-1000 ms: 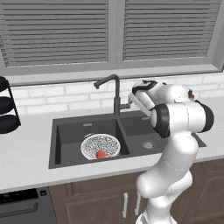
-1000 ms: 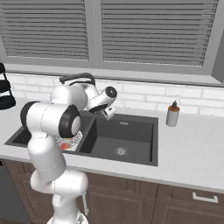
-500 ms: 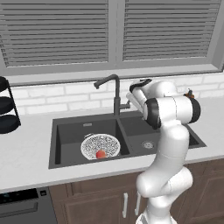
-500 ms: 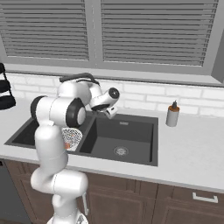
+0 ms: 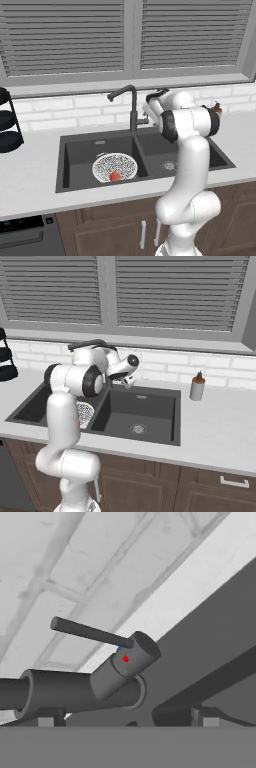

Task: Put the colander in the sink, put the peach in the colander, and turn on the sink faucet and pour water over the colander.

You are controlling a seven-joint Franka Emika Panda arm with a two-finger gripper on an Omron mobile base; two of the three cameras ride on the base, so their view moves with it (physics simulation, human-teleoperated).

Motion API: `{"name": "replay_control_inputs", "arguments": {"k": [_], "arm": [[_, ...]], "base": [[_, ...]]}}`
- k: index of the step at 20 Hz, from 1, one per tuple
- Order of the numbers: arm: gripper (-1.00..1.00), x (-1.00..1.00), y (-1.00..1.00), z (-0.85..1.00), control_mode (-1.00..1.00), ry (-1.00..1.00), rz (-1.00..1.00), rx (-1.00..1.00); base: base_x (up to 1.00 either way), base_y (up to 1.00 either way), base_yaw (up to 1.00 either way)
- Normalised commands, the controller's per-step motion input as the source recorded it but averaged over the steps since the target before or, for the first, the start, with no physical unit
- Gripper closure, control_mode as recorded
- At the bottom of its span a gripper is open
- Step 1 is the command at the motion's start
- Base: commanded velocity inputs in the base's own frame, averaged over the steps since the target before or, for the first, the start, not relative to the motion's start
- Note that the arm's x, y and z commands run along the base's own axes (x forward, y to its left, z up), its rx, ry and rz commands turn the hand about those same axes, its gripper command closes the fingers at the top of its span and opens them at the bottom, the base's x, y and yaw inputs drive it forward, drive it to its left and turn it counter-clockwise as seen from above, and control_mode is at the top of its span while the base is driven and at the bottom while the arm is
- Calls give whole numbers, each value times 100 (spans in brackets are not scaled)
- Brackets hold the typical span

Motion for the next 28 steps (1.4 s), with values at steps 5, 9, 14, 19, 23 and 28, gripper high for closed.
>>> {"name": "replay_control_inputs", "arguments": {"k": [5,9,14,19,23,28], "arm": [[-100,35,0,-19,-100,0,0,0],[-100,34,0,-22,-100,0,0,0],[-100,28,0,-17,-100,0,0,1],[-100,32,0,-19,-100,0,0,1],[-100,30,0,-20,-100,0,0,0],[-100,29,0,-24,-100,0,-1,0]], "base": [[0,0,0],[0,0,0],[0,0,0],[0,0,0],[0,0,0],[0,0,0]]}}
